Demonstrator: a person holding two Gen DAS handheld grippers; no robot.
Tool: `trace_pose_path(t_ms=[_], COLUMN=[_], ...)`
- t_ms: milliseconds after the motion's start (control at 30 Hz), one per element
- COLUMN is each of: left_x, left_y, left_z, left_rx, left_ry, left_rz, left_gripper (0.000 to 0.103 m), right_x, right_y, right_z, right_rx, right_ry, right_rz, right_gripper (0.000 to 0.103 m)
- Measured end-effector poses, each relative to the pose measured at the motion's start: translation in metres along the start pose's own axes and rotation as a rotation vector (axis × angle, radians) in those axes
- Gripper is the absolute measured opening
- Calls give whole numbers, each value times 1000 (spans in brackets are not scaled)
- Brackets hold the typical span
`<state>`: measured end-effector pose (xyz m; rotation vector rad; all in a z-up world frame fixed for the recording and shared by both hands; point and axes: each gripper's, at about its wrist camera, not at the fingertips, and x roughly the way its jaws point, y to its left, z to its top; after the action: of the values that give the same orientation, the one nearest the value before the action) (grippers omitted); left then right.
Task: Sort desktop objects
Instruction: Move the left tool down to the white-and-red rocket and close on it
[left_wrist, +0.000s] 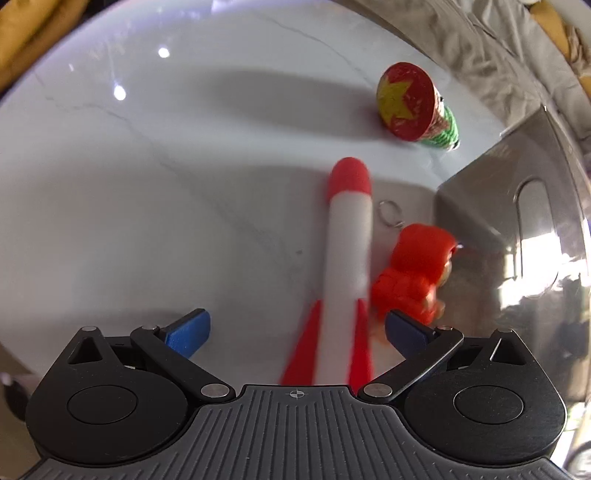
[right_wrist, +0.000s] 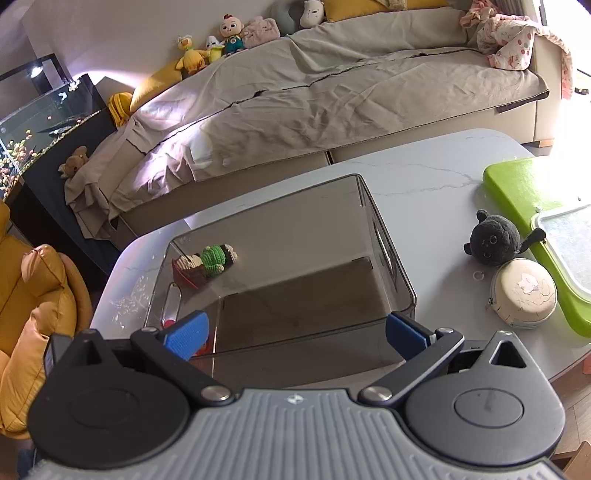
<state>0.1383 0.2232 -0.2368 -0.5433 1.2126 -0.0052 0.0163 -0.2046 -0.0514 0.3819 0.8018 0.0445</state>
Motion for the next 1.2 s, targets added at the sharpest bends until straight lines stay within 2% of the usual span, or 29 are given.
trace_pose_path(t_ms=[100, 167, 267, 400, 500, 600, 667, 733, 833, 867, 900, 933, 967, 1000, 1067, 1100, 1200], left_x=[5, 9, 13, 23, 22, 12, 11, 11, 10, 9, 8, 8, 9, 7, 1, -3, -15], left_y=[13, 18, 15, 5, -6, -14, -12, -9, -14, -16, -17, -18, -17, -16, -14, -14, -16], left_z=[14, 21, 26, 27, 28, 25, 24, 23, 22, 22, 23, 24, 25, 23, 17, 12, 2], left_rx=[-127, -185, -175, -142, -87, -5, 2, -13, 16, 32, 46, 54, 50, 47, 51, 62, 106], left_ry=[0, -1, -27, -21, -35, -73, -65, -42, -51, -61, -64, -49, -20, 9, 50, 57, 84], left_rz=[-188, -258, -243, -238, -170, -51, -46, -82, -47, -20, 11, 31, 26, 5, -35, -57, -109], left_gripper=[103, 103, 103, 103, 103, 103, 103, 103, 100, 93, 83, 55, 56, 61, 89, 93, 93], right_x=[0, 0, -1, -1, -1, -1, -1, 0, 3, 5, 6, 6, 5, 4, 2, 1, -1], right_y=[0, -1, -2, -8, -12, -18, -21, -24, -28, -29, -29, -29, -29, -28, -29, -30, -36], right_z=[-1, -1, -3, -3, -4, -5, -5, -6, -7, -8, -8, -9, -9, -10, -11, -10, -10], right_rx=[-8, -16, -19, 0, 10, 20, 28, 36, 55, 63, 67, 66, 63, 59, 52, 55, 79], right_ry=[3, -2, -16, -42, -42, -33, -32, -30, -13, -6, 0, 3, 5, 4, 0, -3, -8], right_rz=[-2, -5, -11, -12, -17, -24, -25, -28, -29, -29, -27, -25, -24, -26, -30, -31, -33], right_gripper=[103, 103, 103, 103, 103, 103, 103, 103, 103, 103, 103, 103, 103, 103, 103, 103, 103])
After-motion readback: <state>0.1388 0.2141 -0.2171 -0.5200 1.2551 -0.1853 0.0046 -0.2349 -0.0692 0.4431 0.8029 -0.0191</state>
